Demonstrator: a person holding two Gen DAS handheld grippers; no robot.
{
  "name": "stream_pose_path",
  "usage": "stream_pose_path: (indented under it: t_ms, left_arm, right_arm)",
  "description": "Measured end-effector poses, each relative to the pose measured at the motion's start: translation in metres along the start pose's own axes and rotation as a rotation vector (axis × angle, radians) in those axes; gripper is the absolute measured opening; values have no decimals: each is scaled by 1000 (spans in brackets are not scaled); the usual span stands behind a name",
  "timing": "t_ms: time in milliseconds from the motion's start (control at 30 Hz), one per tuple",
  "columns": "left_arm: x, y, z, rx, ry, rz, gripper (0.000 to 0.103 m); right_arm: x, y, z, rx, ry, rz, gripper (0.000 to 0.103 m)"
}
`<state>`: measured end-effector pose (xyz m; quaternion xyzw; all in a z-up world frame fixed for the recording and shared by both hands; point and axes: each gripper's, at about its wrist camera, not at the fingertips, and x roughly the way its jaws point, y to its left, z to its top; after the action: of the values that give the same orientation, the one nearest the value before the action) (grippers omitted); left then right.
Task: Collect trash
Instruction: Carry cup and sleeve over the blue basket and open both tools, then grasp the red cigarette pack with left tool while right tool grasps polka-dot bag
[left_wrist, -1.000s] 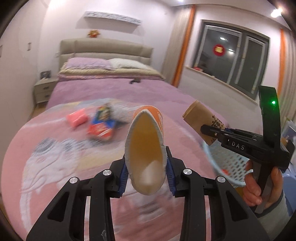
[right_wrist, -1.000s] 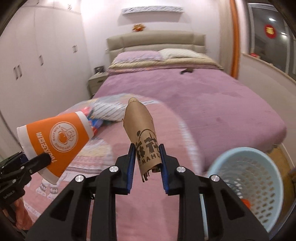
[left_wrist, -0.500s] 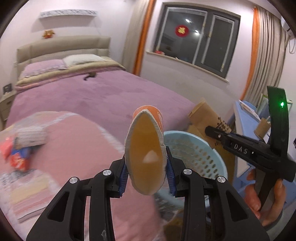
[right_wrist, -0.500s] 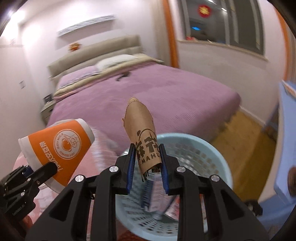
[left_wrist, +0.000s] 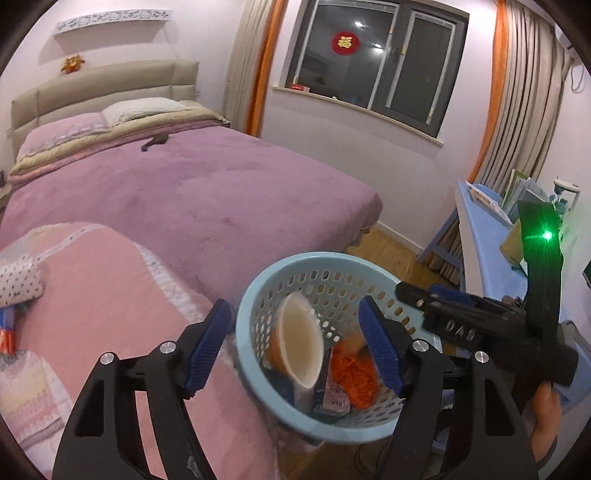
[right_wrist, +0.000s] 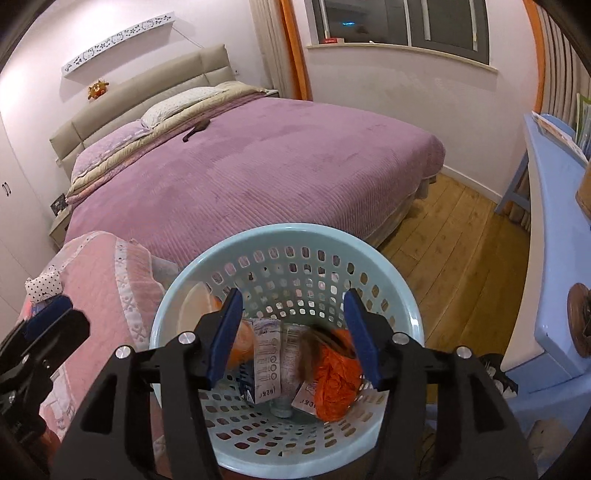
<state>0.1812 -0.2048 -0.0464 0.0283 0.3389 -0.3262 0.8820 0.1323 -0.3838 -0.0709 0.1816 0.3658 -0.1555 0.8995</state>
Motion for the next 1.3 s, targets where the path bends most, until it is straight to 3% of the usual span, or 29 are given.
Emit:
stream_pose_path:
  t_ms: [200, 433, 667, 767, 900, 1033, 1233, 1267, 1300]
  left_arm:
    - [-39, 18, -5, -25, -70, 19, 70]
    - [-99, 51, -9, -73, -172, 84, 70]
    - [-151, 122, -22, -136, -222, 248, 75]
    - [-159, 163, -29, -187, -191, 297, 81]
    - [-142, 224, -39, -245, -87, 363, 84]
    - [-117, 267, -38, -315, -16, 310, 84]
    - [-74, 282, -24, -230, 48, 363, 82]
    - [-66, 283, -24, -212, 66, 392, 80]
    - [-61, 287, -25, -203, 83, 404, 71]
  right_arm:
    - [-28, 21, 6, -32, -59, 54, 53]
    - [-58, 83, 4, -148, -133, 156, 53]
    - [-55, 165, -15, -280, -150, 293, 54]
    - [-38, 205, -34, -344, -142, 350, 54]
    - [-10, 248, -57, -416, -75, 386, 54]
    - [5, 270, -62, -454, -45, 392, 54]
    - [25, 283, -53, -492, -11, 373, 54]
    - [27, 282, -51, -494, -7, 374, 54]
    - [30, 283, -50, -496, -1, 375, 54]
